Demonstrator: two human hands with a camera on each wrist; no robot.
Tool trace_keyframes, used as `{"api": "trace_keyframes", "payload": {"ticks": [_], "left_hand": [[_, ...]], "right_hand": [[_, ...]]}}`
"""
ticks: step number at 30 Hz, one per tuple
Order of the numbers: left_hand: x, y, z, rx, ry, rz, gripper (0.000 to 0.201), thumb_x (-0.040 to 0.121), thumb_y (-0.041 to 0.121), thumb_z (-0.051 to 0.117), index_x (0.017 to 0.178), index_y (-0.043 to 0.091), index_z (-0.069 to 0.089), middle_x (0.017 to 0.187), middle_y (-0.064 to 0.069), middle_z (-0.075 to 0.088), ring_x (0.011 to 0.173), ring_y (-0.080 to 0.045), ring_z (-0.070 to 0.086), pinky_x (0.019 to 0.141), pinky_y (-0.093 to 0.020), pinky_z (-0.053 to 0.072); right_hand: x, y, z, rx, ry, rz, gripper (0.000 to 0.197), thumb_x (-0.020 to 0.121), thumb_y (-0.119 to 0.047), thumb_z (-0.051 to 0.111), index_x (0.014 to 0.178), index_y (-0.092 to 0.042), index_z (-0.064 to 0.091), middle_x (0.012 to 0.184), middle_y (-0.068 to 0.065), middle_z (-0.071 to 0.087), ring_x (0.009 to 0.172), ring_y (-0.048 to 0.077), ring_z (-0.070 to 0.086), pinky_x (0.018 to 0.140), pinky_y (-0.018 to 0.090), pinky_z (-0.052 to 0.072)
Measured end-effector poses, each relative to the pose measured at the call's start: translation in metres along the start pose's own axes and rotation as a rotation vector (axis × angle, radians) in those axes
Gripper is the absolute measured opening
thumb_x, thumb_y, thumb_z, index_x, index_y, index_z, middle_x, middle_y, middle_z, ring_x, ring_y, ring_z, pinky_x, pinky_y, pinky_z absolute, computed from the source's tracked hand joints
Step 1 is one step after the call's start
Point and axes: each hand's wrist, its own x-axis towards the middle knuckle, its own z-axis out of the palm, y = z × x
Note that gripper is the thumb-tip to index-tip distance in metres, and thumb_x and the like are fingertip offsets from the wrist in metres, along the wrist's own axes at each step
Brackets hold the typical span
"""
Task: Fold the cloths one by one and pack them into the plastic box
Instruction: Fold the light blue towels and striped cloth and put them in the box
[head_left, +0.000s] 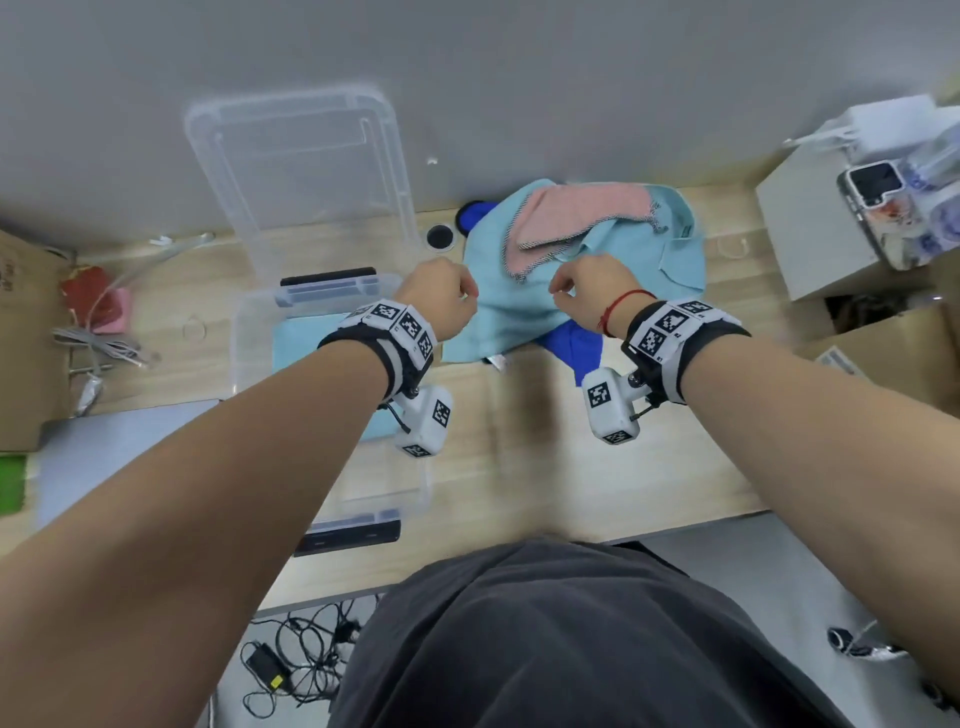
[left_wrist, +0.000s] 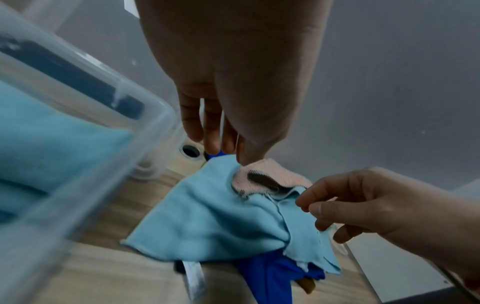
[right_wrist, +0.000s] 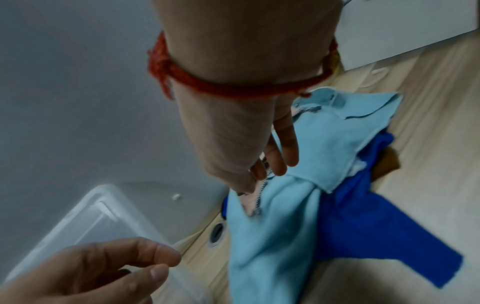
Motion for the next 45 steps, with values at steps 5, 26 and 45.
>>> {"api": "trace_keyframes", "payload": {"ticks": [5,26,45], "left_hand": [[0.025,0.032,0.044,-0.003,-0.081,0.018,0.022,0.088,0.026,0.059,0.105,0.026,0.072,0.121,-0.002,0.052,0.101,-0.021,0.059,0.090,-0.029,0.043],[0.078,0.108,0.032,-0.184,0.020,0.013,0.077,0.076,0.033,0.075,0.139,0.006,0.038,0.132,-0.011,0.049,0.114,-0.026,0.052,0.094,-0.037,0.047],[0.014,0.150,-0.058,-0.054,0.316,0.116,0.032,0.082,0.046,0.062,0.100,0.020,0.067,0.102,-0.005,0.059,0.100,-0.030,0.053,0.086,-0.038,0.042]], "right_hand": [[0.008,0.064,0.023,0.030,-0.106,0.112,0.048,0.088,-0.026,0.055,0.135,-0.034,0.048,0.140,0.015,0.037,0.110,0.036,0.056,0.099,0.041,0.047],[0.052,0.066,-0.066,0.225,0.304,-0.337,0.053,0.087,-0.024,0.056,0.138,-0.015,0.050,0.141,0.005,0.046,0.125,0.024,0.049,0.100,0.035,0.043],[-0.047,0.008,-0.164,0.675,0.622,-0.499,0.022,0.070,-0.007,0.052,0.091,-0.009,0.058,0.065,-0.006,0.044,0.055,0.006,0.039,0.061,0.015,0.034]]}}
